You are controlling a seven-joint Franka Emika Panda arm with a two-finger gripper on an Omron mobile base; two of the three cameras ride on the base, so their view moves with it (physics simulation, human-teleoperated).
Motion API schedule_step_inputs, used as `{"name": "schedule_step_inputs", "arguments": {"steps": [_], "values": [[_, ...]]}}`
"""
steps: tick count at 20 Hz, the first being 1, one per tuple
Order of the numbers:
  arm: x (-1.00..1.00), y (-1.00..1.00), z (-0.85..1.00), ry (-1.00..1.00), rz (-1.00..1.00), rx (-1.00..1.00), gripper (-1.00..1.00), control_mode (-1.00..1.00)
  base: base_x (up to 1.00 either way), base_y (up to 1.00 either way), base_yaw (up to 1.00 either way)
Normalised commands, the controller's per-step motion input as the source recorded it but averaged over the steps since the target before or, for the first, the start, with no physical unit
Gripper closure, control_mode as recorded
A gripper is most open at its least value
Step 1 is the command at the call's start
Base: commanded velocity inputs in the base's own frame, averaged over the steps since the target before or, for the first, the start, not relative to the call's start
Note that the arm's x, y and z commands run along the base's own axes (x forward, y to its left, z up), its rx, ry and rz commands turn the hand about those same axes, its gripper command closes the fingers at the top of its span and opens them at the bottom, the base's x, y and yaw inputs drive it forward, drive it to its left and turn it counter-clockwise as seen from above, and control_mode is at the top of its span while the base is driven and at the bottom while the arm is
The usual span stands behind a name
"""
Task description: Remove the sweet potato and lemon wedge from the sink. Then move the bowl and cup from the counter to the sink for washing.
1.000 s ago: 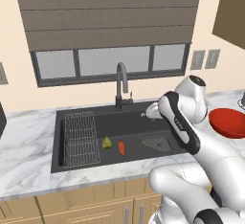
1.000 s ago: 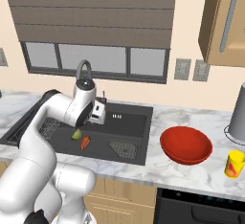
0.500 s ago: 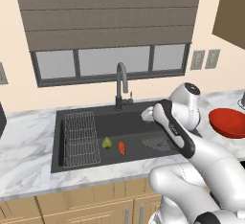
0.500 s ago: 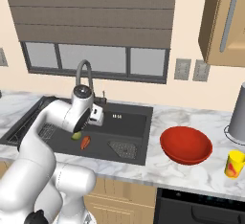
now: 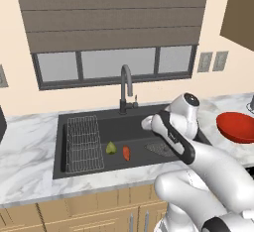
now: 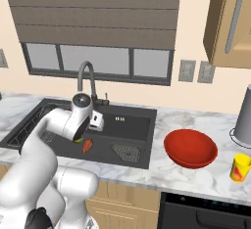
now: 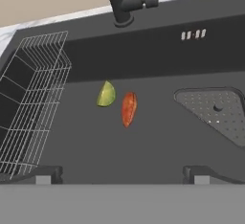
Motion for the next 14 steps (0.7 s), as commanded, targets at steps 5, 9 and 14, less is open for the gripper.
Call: {"name": "schedule_step_inputs", "arguments": {"steps": [5, 9, 14], "values": [[0.19, 0.07, -0.18, 0.00, -0.01, -0.01, -1.00, -1.00, 0.00, 0.00, 0.00], [0.17, 0.04, -0.19, 0.00, -0.03, -0.06, -1.00, -1.00, 0.00, 0.00, 0.00], [0.15, 0.03, -0.19, 0.00, -0.03, -0.09, -1.00, -1.00, 0.00, 0.00, 0.00]]}}
